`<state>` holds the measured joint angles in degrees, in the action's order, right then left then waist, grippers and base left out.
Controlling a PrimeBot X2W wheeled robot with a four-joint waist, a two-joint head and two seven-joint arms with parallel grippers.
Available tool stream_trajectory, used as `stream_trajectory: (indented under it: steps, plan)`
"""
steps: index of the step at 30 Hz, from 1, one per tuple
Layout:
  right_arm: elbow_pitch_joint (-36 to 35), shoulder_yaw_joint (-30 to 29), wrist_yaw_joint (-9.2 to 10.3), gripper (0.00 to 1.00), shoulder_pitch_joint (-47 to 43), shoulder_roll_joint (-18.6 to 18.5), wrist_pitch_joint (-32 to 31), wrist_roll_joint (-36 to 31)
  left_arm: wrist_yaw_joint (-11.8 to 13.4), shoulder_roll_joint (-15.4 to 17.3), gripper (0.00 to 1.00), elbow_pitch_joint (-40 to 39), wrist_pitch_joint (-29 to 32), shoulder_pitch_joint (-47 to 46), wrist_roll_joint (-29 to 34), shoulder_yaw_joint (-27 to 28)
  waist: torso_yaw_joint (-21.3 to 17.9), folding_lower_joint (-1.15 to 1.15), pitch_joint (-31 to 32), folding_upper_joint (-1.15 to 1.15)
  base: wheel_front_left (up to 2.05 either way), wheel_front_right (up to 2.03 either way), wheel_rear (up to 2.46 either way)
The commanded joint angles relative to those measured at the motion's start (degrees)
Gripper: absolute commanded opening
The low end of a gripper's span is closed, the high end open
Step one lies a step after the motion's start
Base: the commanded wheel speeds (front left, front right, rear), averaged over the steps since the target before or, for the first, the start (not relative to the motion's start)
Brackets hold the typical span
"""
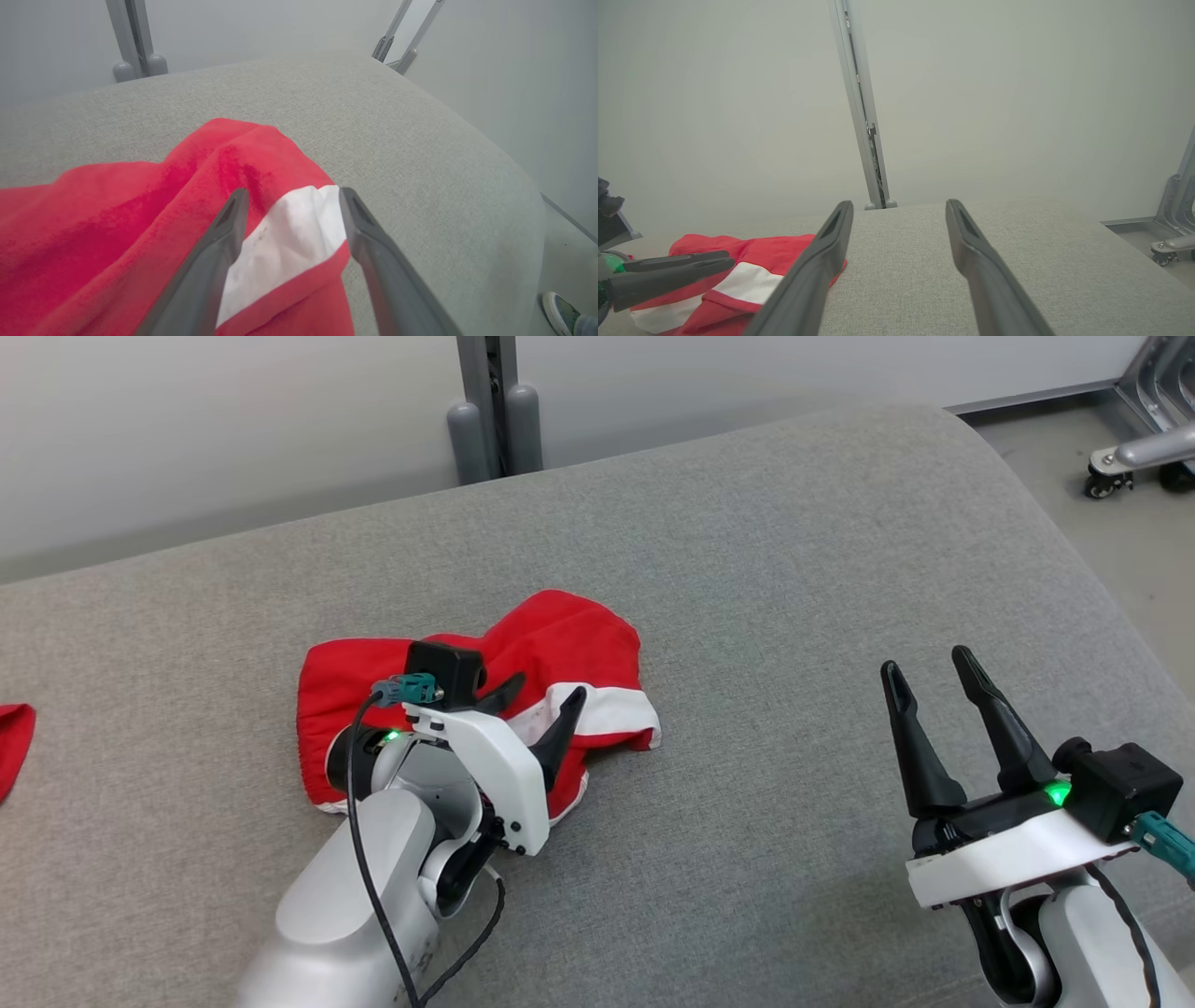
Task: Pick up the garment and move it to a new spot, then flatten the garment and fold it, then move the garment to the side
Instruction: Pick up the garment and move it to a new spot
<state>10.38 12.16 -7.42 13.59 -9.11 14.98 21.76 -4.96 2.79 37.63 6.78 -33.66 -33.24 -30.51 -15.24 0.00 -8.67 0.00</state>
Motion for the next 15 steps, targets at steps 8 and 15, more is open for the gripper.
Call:
stream_trajectory:
  steps: [8, 15]
  plan:
    - [-0.01, -0.97, -0.13, 1.00, -1.02, -0.99, 0.26, -0.17, 2.53, 0.80, 1.00, -0.96, -5.81, -2.26, -0.80, -1.74, 2.67, 0.00, 1.73, 0.00, 0.00, 0.00, 0.00]
    - [-0.48, -1.65, -0.13, 1.00, -1.91, -1.07, 0.26, -0.33, 4.53, 3.61, 1.00, -3.80, -8.95, -0.04, -0.36, -0.10, 4.28, 0.00, 2.67, 0.00, 0.00, 0.00, 0.00]
